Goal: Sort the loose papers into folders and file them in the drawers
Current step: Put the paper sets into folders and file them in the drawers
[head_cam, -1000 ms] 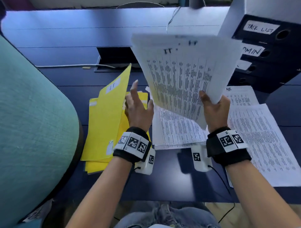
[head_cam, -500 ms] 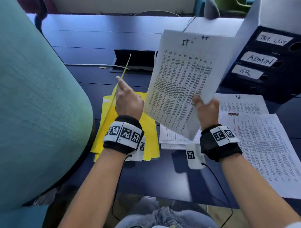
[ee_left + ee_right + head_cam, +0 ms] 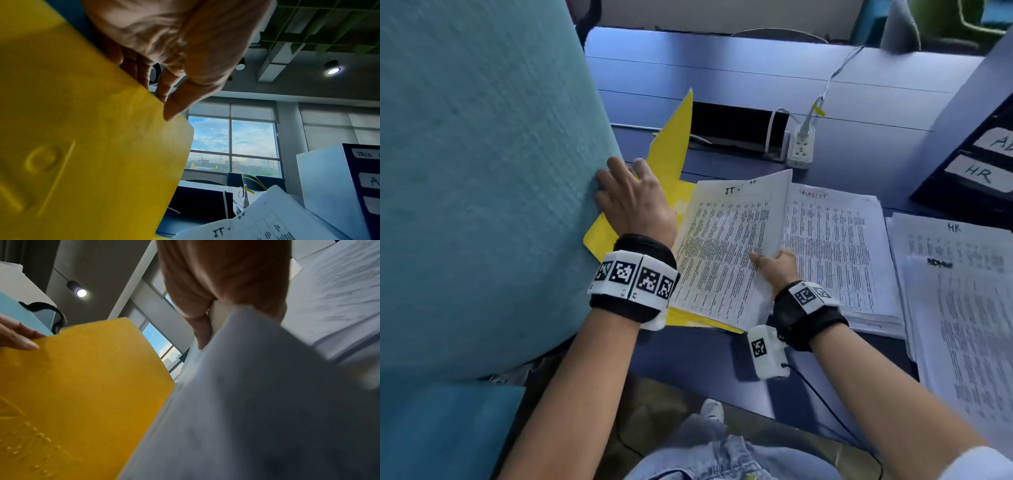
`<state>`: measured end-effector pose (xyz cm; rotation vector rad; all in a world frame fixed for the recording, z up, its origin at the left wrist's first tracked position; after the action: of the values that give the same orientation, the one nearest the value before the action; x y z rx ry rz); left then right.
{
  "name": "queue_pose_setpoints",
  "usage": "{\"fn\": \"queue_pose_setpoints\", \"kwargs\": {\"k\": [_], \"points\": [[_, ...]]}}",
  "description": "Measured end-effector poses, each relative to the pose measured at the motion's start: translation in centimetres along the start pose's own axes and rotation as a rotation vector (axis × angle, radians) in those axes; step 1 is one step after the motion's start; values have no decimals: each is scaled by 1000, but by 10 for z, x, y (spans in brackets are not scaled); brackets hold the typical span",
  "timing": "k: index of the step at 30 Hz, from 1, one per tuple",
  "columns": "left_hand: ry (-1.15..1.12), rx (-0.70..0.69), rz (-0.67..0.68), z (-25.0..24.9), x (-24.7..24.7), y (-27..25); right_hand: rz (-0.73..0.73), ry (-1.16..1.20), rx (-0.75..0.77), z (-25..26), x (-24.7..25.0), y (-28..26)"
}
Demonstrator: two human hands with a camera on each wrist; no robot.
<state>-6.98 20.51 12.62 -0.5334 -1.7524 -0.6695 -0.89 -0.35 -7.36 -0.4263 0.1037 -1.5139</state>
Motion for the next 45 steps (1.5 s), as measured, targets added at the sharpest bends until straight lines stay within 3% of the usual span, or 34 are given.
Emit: {"fn": "queue_pose_setpoints", "kwargs": {"k": [7,15,20,23,28,31,33,40,42,45], "points": [[-28,-116,130,-5,-9,-1,-7,-53,11,0,-26,17],[-143,-121,284,-3,-15,-4,78,-206,-15,-2,-53,34],[-146,-144,357,-17,-26,-18,13,-17,-29,-1,-44,34],[-103,-195,479,-32,-42,-37,-26,119,2,8,-35,32],[-42,-277,706,-51,-88,-73,94,267,-146,-7,-32,27],[-71,-224,799,-43,-118,-78,128,293,-180,-10,-30,23],[-75,-165,830,-30,-137,-68,149,186,-127,-6,-30,21],[-52,106,693,16,-168,8,131,-347,119,-2,-21,26],[-87,173,696,24,-174,16,145,-370,99,-9,-14,31],[-108,241,767,35,-189,14,135,-209,-3,-19,-4,38]]}}
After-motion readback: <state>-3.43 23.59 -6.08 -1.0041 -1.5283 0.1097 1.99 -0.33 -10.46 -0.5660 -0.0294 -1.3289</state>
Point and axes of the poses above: each hand's wrist, its own y-axis towards the middle knuckle, its own x-axis out of the back of the hand, z = x × y, the point moved 7 cm from there along y, towards the middle knuckle, and after that the axes turned 11 degrees about x, right-handed, at the moved point
